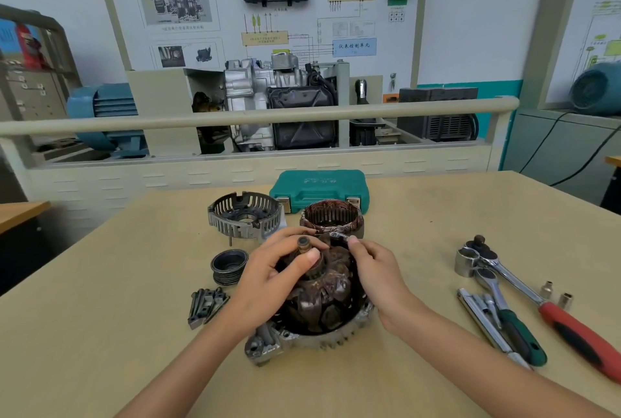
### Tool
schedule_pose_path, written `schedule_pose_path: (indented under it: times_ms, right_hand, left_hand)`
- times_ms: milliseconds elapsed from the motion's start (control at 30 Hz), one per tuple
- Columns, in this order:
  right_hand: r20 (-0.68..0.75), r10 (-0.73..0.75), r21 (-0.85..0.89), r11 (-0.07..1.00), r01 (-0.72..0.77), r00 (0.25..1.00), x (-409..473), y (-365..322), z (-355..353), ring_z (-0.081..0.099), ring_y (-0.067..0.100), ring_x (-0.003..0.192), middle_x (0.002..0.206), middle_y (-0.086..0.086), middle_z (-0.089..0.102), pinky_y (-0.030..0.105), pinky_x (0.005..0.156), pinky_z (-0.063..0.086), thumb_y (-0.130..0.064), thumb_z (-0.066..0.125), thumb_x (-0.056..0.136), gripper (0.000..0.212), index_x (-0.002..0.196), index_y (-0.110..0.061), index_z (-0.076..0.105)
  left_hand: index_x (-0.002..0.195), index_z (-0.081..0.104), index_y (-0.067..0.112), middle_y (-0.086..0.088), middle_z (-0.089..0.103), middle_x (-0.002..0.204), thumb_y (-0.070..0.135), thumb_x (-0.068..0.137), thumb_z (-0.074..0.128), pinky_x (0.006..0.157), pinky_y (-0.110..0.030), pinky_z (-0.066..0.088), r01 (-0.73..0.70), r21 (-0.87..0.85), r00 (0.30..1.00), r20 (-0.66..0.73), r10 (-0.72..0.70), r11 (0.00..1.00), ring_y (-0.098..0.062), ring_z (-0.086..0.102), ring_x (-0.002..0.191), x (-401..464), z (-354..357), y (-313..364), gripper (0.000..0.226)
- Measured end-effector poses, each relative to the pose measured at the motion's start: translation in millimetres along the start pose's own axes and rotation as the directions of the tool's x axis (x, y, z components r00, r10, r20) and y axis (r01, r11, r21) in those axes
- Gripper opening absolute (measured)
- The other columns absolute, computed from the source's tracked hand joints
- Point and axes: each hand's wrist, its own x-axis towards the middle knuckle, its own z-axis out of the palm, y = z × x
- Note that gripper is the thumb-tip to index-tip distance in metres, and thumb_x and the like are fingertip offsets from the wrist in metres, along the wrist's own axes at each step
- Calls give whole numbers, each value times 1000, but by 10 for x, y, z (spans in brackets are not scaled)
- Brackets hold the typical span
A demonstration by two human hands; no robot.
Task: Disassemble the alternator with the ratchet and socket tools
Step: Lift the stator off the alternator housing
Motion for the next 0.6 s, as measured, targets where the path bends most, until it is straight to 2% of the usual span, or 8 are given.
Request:
schedule_pose_path:
  times_ms: [133, 200, 300, 400, 533, 600]
  right_hand:
    - [-59, 52, 7, 999, -51, 997, 52, -29, -71, 62, 18, 92, 94, 1, 67, 34, 84, 51, -35, 45, 97, 24, 88, -23, 64]
    - [-83, 83, 3, 997, -83, 993, 95, -73, -129, 62, 21, 96, 99, 5, 67, 39, 89, 51, -36, 47, 96, 25, 96, -18, 64]
    - [-86, 79, -58, 995, -85, 993, 147, -116, -197, 61, 23, 97, 101, 8, 66, 41, 91, 50, -36, 47, 96, 26, 95, -16, 63]
    - [-72, 77, -120, 989, -85, 994, 180, -107, -239, 62, 23, 95, 100, 9, 66, 39, 90, 50, -38, 44, 96, 28, 90, -16, 60]
    - [-26, 188, -57, 980, -189, 982, 197, -85, -240, 60, 23, 98, 109, 10, 64, 29, 73, 48, -41, 40, 98, 37, 111, -11, 57]
    - [14, 257, 18, 966, -258, 966, 179, -88, -231, 62, 23, 96, 106, 9, 66, 27, 67, 47, -40, 36, 99, 39, 114, -12, 58]
  left_hand:
    - [94, 71, 35, 24, 60, 111, 33, 87, 56, 90, -5, 36, 10, -24, 999, 35, -9, 1000, 4, 51, 114, 107, 62, -37, 17]
    - [97, 70, 33, 23, 60, 111, 34, 90, 55, 92, -6, 36, 16, -10, 998, 67, -15, 1000, 5, 51, 113, 173, 116, -33, 16]
    - [105, 66, 32, 22, 60, 111, 36, 88, 51, 90, -5, 36, 10, 42, 995, 96, -14, 999, 9, 50, 110, 245, 166, -12, 23]
    - [120, 54, 42, 26, 53, 121, 47, 83, 50, 91, -9, 41, 57, 15, 992, 115, -58, 998, 11, 48, 112, 246, 187, -4, 38]
    - [130, 29, 53, 36, 31, 132, 63, 80, 55, 92, 2, 25, 67, 109, 997, 24, -70, 992, 25, 26, 120, 152, 141, -31, 57]
    - [137, 24, 49, 33, 24, 136, 77, 75, 46, 98, -6, 21, 140, 122, 990, 0, -141, 983, 19, 22, 124, 65, 91, -88, 71]
